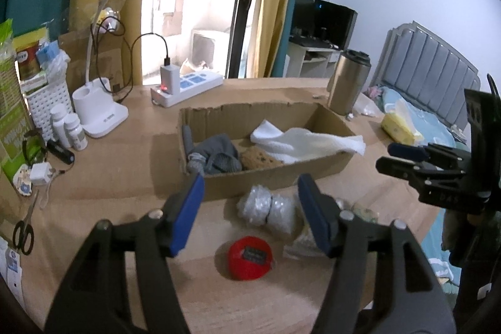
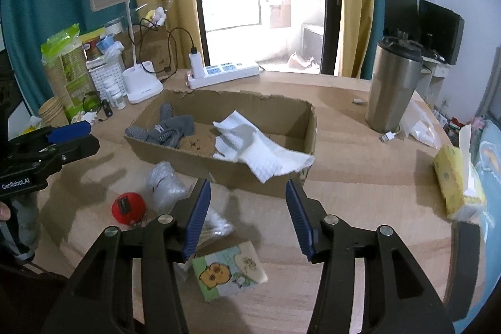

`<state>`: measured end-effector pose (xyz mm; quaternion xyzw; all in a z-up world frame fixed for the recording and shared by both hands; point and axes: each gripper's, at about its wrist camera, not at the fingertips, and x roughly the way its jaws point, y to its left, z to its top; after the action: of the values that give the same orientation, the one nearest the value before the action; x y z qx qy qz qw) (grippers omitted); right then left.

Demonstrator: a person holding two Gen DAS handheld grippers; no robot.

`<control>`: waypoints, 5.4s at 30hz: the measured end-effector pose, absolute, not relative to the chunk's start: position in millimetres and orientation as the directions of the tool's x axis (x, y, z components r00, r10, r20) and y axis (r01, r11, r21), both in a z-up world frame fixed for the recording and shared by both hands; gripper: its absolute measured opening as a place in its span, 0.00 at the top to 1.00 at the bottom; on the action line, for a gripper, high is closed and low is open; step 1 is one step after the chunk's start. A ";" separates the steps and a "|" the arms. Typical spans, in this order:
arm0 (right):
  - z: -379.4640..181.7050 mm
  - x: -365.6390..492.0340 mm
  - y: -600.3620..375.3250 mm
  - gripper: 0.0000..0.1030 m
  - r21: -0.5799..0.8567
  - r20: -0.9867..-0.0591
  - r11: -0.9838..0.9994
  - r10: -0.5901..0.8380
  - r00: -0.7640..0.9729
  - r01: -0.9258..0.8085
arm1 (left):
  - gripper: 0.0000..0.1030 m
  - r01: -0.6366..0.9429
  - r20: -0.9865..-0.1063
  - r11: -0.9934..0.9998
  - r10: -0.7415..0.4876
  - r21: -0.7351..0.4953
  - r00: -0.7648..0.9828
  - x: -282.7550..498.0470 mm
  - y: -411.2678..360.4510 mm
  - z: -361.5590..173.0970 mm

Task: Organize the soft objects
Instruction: 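Move the left gripper to the red tape measure while the right gripper reaches the tissue pack, then grasp the red tape measure with the left gripper while the right gripper grasps the cartoon tissue pack, then carry the tape measure with the left gripper while the right gripper carries the tissue pack over the box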

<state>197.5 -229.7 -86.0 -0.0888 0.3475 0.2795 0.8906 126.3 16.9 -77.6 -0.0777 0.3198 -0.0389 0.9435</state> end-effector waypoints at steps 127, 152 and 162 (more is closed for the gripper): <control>-98.6 232.3 -211.3 0.34 -0.038 -0.694 0.778 0.430 0.577 -0.627 | 0.53 0.105 -0.632 0.979 -0.192 -0.174 0.751 162.0 1.5 -85.7; -97.4 300.3 -199.0 0.34 -0.029 -0.684 0.765 0.455 0.571 -0.644 | 0.53 0.128 -0.633 0.969 -0.235 -0.211 0.738 209.8 -8.1 -90.1; -106.1 323.0 -195.9 0.34 -0.004 -0.691 0.755 0.472 0.548 -0.656 | 0.53 0.133 -0.650 0.966 -0.247 -0.220 0.718 233.2 -15.2 -99.0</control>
<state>323.0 -195.9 -106.1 -0.1319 0.3478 0.3244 0.8697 233.2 -15.2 -99.0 -0.0787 0.3608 -0.1030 0.9236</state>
